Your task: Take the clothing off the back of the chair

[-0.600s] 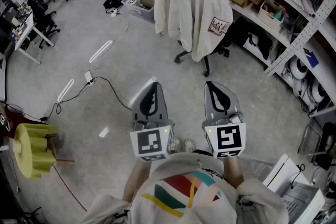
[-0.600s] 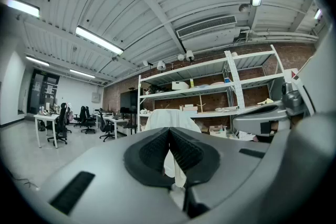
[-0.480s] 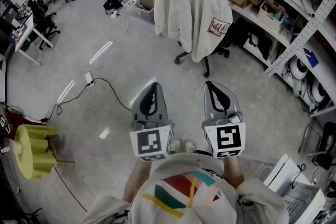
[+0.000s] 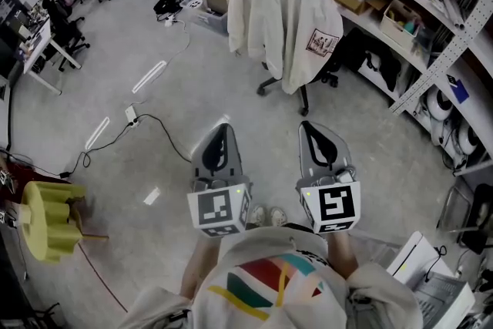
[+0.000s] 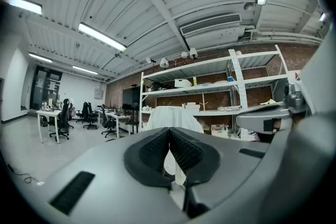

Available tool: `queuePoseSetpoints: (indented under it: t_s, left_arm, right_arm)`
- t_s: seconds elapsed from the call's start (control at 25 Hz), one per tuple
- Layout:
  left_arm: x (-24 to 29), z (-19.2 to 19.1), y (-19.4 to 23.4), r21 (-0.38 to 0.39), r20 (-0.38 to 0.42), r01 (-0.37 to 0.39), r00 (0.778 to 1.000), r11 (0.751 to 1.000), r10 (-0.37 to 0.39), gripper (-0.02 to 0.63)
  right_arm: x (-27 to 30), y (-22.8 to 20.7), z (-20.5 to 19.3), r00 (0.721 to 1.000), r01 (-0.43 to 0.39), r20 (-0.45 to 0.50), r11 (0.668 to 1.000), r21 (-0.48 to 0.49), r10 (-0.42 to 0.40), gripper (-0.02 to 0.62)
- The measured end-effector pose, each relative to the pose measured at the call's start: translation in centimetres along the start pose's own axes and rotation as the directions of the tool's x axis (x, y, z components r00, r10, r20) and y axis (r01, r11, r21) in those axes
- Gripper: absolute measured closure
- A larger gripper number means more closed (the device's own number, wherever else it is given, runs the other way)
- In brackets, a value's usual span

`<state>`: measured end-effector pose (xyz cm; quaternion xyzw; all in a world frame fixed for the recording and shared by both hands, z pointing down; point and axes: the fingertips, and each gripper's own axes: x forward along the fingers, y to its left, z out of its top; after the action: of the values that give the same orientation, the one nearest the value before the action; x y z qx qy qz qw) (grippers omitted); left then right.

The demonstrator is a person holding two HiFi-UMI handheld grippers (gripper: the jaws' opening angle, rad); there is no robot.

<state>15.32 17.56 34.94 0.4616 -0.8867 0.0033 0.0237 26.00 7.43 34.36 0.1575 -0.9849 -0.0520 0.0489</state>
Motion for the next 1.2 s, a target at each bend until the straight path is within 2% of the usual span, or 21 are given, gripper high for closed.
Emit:
queuePoseSetpoints:
  t_s: [0.28,0.6,0.76,1.0,1.2]
  left_arm:
    - [0.9,0.6,0.6,-0.004,0.014,-0.032,0.999,0.999,0.032,0.592]
    - [1.5,0.5,2.6,-0.001,0.04,-0.13,0.991,0.992,0.13,0.592]
    - [2.9,0.5,4.2,-0.021,0.039,-0.17,0.985,0.985,0.171,0.592]
    - [6.3,0.4,5.8,-0.024,0.066,-0.166,0.984,0.986,0.167,0.592]
    - [12.3,1.2,8.0,-0.047,0.11,-0.142,0.983,0.989,0.146,0.592]
  right_arm:
    - [-0.2,-1.4,0.1,1.0,-0.013,0.02,1.0,-0.004,0.013,0.591]
    - [0.1,-4.3,-2.4,1.0,-0.007,0.003,1.0,0.023,0.007,0.591]
    - [1.3,-4.8,-2.8,0.999,-0.034,0.001,0.999,0.016,0.034,0.591]
    - [4.8,-5.7,-2.7,1.0,-0.012,0.013,1.0,0.005,0.012,0.591]
    - [10.1,-7.1,-1.1,0.997,0.01,0.08,1.0,-0.011,-0.009,0.591]
